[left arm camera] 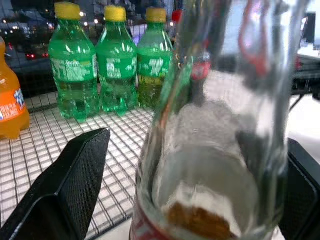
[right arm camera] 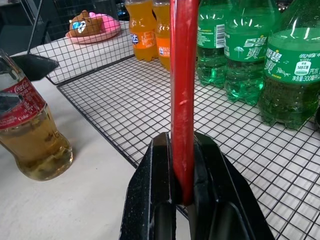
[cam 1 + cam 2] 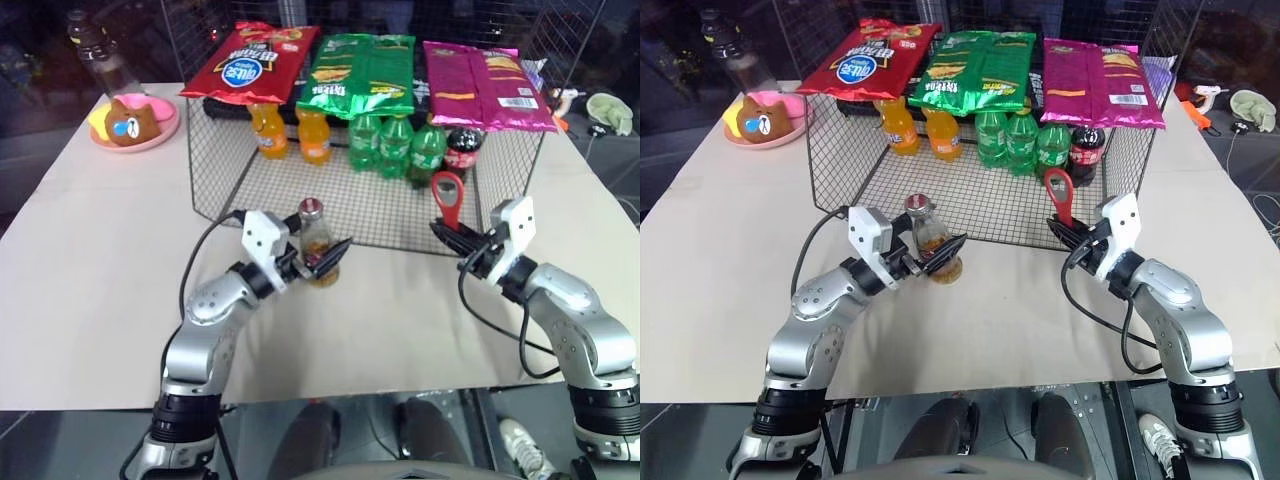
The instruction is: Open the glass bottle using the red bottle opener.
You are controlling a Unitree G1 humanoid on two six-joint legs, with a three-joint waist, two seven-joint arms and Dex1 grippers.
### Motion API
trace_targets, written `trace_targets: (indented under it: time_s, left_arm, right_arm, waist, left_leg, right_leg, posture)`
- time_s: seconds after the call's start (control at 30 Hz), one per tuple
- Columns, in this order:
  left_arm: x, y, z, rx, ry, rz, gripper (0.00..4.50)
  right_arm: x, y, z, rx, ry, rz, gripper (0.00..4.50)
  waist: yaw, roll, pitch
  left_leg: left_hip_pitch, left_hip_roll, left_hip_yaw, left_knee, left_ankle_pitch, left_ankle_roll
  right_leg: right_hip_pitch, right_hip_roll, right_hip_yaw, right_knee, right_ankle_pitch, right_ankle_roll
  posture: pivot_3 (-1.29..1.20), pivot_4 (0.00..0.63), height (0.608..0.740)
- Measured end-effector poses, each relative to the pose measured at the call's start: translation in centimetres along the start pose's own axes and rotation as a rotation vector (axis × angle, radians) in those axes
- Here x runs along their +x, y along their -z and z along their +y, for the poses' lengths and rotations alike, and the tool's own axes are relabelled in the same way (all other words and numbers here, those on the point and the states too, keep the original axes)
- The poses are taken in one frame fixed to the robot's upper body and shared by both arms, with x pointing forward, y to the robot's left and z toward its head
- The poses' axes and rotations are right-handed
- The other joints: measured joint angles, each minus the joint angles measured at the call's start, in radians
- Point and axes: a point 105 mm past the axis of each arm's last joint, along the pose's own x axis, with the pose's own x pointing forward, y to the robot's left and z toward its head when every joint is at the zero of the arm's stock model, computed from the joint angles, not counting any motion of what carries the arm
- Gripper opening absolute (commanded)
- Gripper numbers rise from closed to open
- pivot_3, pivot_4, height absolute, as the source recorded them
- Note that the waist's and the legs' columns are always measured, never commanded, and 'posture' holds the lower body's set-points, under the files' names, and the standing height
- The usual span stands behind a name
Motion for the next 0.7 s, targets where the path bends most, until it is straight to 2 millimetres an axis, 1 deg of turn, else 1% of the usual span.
trace_targets:
  time_s: [0.03, 0.13, 0.17, 0.27, 0.43, 0.7]
  left_arm:
    - [0.1, -0.9, -0.2, -0.001, 0.014, -0.038, 4.42]
    - [0.0, -2.3, -0.8, 0.010, 0.055, -0.083, 4.42]
    - [-0.2, -2.5, -1.0, 0.008, 0.066, -0.089, 4.42]
    - [-0.8, -2.3, -1.4, -0.006, 0.088, -0.080, 4.42]
    - [-1.8, -2.4, -1.4, -0.009, 0.098, -0.076, 4.42]
    - [-2.0, -2.3, -1.4, -0.004, 0.094, -0.072, 4.42]
  right_arm:
    - [0.0, 0.0, 0.0, -0.003, 0.001, 0.001, 0.00]
    - [0.1, 0.1, 0.0, -0.009, 0.000, 0.005, 0.00]
    - [0.1, 0.1, 0.1, -0.012, -0.004, 0.008, 0.00]
    - [0.3, 0.3, 0.4, -0.017, -0.016, 0.014, 0.00]
    - [0.4, 0.1, 0.4, -0.025, -0.030, 0.010, 0.00]
    - [0.8, -0.1, 0.6, -0.034, -0.048, 0.008, 0.00]
  waist:
    - [0.000, 0.000, 0.000]
    - [-0.001, 0.000, 0.000]
    - [-0.002, 0.000, 0.000]
    - [-0.002, 0.000, 0.000]
    - [0.000, 0.000, 0.000]
    - [0.000, 0.000, 0.000]
  left_leg:
    - [0.000, 0.000, 0.000, 0.000, 0.000, 0.000]
    - [0.000, 0.000, 0.000, 0.000, 0.000, 0.000]
    - [0.000, 0.000, 0.000, 0.000, 0.000, 0.000]
    - [0.001, 0.000, 0.000, 0.000, 0.000, 0.000]
    - [0.001, 0.000, 0.000, 0.000, 0.000, 0.000]
    - [0.001, 0.000, 0.000, -0.001, 0.000, 0.000]
  right_leg:
    - [0.000, 0.000, 0.000, 0.000, 0.000, 0.000]
    - [0.000, 0.000, 0.000, 0.000, 0.000, 0.000]
    - [0.000, 0.000, 0.000, 0.000, 0.000, 0.000]
    - [0.000, 0.000, 0.000, 0.000, 0.000, 0.000]
    - [0.001, 0.000, 0.000, 0.000, 0.000, 0.000]
    - [0.001, 0.000, 0.000, -0.001, 0.000, 0.000]
  posture:
    - [0.00, 0.150, 0.740]
    - [0.00, 0.150, 0.740]
    - [0.00, 0.150, 0.740]
    - [0.00, 0.150, 0.740]
    - [0.00, 0.150, 0.740]
    - [0.00, 0.150, 0.740]
